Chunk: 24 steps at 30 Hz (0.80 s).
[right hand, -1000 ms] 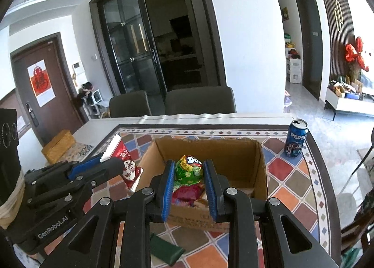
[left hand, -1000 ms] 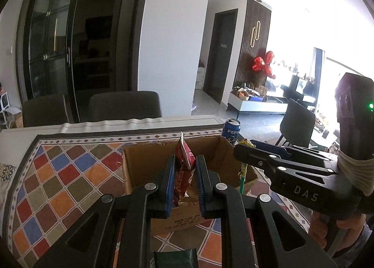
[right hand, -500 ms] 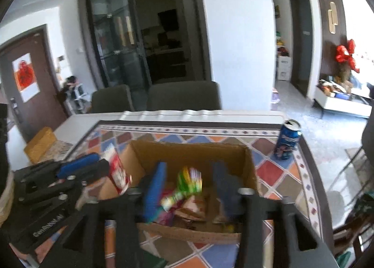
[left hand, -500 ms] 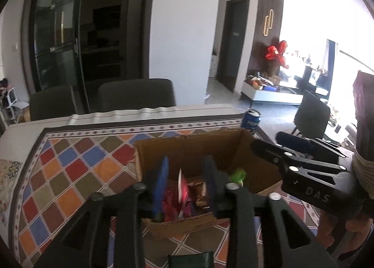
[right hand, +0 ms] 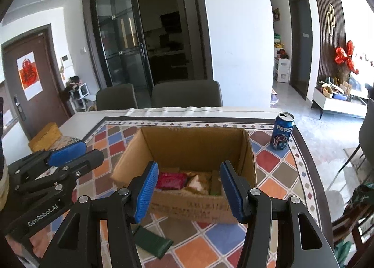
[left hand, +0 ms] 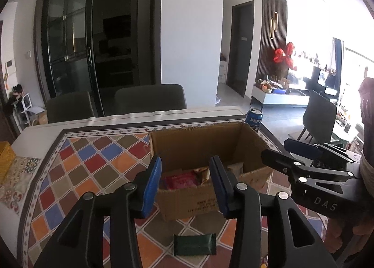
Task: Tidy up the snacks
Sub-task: 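Withdraw both tools from the box toward the green bar and COSTA packet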
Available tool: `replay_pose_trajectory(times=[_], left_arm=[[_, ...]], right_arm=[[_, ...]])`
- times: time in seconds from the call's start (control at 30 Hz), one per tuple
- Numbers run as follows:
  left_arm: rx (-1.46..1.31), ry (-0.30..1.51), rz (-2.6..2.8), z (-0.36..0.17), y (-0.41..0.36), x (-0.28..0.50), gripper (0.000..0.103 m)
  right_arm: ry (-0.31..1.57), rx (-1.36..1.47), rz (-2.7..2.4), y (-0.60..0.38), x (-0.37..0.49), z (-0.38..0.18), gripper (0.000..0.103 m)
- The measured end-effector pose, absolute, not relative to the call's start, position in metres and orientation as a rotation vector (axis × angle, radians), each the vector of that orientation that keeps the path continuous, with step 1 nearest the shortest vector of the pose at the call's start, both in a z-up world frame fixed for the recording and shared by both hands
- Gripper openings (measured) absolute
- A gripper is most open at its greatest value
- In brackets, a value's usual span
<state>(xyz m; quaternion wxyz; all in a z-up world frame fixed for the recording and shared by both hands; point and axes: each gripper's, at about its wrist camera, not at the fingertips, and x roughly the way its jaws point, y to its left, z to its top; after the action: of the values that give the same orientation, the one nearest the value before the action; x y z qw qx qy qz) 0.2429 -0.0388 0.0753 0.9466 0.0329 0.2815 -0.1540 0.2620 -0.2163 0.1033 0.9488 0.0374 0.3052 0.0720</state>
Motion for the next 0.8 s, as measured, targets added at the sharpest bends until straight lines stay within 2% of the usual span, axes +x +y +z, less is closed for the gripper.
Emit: replay_pose_trajectory(times=[0.3,0.37,0.5,0.63,0.8], left_arm=[[0.103,0.556,-0.281,0.071,-0.036,0.198,0.059],[0.106,0.558,-0.271,0.068,-0.035,0.191,0.063],[0.091,0.582,-0.264,0.059,-0.031,0.177,0.066],[0.080,0.612,-0.259,0.046,-0.028,0.165,0.070],[0.078,0.664,-0.266,0.028,-0.026,0.156,0.071]], right_arm=[[0.632,0.065,0.159,-0.214,0.224,0.098,0.065],[0.636,0.065,0.164,-0.214,0.217,0.095,0.070],[0.656,0.063,0.168,-0.213,0.203,0.086,0.073],[0.690,0.061,0.174,-0.211,0.192,0.072,0.081],[0.748,0.056,0.179,-0.210,0.183,0.052,0.082]])
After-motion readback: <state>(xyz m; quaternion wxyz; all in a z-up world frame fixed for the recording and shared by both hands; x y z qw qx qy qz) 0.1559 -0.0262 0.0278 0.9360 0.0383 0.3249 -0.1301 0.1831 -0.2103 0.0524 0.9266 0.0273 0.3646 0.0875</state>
